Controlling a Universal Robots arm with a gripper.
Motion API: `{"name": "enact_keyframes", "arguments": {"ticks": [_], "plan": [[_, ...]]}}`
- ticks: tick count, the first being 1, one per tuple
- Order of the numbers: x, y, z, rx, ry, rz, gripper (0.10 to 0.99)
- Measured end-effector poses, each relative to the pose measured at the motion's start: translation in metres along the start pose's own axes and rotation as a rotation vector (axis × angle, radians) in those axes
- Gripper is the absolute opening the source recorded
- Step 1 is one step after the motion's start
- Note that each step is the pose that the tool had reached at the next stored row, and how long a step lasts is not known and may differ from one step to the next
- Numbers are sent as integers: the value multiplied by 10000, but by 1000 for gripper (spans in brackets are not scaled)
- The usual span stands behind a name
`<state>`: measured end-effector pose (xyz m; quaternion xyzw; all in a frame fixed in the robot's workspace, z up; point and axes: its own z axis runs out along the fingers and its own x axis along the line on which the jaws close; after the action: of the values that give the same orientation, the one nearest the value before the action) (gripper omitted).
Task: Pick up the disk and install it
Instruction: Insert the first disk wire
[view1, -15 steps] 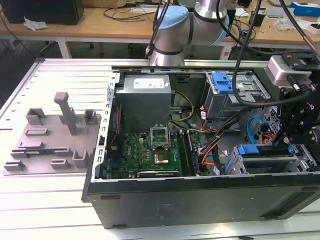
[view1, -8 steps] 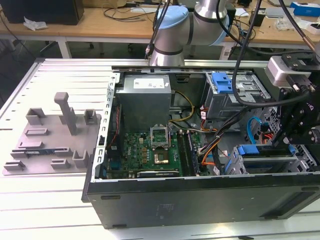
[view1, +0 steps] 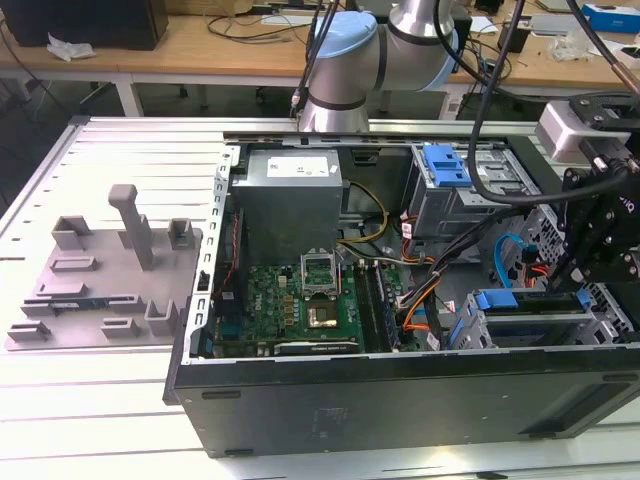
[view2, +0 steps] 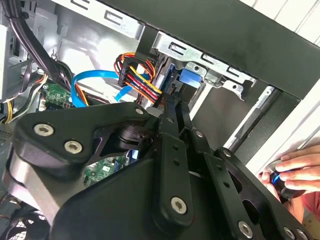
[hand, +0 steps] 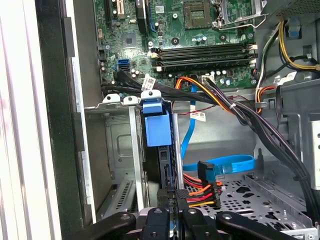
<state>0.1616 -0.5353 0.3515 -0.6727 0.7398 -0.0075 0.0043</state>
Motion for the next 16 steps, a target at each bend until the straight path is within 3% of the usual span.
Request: {"name": "enact_keyframes", "arguments": {"ticks": [16], "plan": [[-16, 2, 19, 0, 2, 0, 169]]}}
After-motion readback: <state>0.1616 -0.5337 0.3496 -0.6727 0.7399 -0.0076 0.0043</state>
